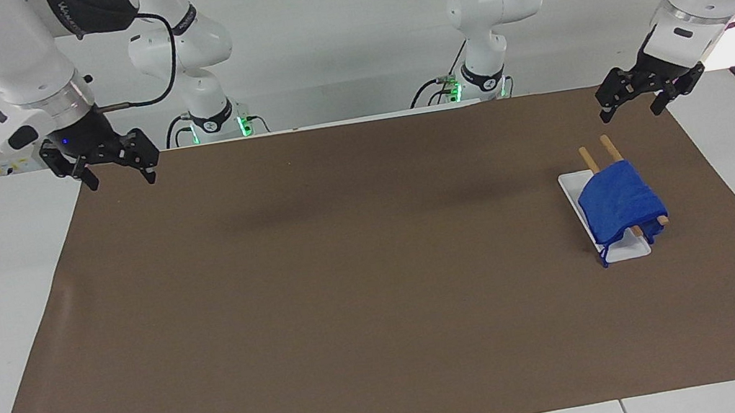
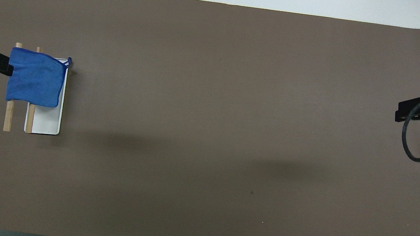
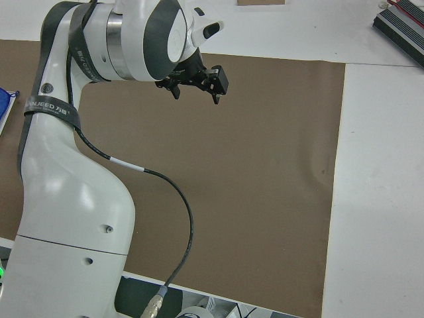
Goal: Right arm passes towel to left arm to hang
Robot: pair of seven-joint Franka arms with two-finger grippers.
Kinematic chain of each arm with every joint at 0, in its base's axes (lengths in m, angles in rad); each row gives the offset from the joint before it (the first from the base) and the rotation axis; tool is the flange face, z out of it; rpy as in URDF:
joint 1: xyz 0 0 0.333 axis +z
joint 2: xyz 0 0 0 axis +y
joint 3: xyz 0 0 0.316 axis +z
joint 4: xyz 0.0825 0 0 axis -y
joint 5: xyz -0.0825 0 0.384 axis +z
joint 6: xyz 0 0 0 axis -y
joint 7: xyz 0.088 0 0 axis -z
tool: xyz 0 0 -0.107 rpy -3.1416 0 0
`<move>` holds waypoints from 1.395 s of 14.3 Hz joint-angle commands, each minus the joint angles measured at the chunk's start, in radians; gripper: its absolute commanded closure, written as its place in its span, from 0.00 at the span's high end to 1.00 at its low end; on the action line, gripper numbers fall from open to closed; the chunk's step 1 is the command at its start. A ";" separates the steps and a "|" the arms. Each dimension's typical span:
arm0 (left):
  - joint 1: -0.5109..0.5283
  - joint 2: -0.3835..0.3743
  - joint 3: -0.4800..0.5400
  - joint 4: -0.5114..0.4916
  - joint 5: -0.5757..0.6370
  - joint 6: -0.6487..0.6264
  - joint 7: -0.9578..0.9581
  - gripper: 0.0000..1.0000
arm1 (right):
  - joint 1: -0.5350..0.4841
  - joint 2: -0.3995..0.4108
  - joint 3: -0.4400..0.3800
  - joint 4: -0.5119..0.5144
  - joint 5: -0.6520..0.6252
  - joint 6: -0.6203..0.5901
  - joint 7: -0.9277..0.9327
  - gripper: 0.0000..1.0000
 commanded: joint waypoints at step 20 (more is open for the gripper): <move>-0.003 -0.025 0.001 -0.036 0.000 0.033 0.015 1.00 | -0.044 -0.016 -0.002 -0.024 0.028 0.026 -0.026 1.00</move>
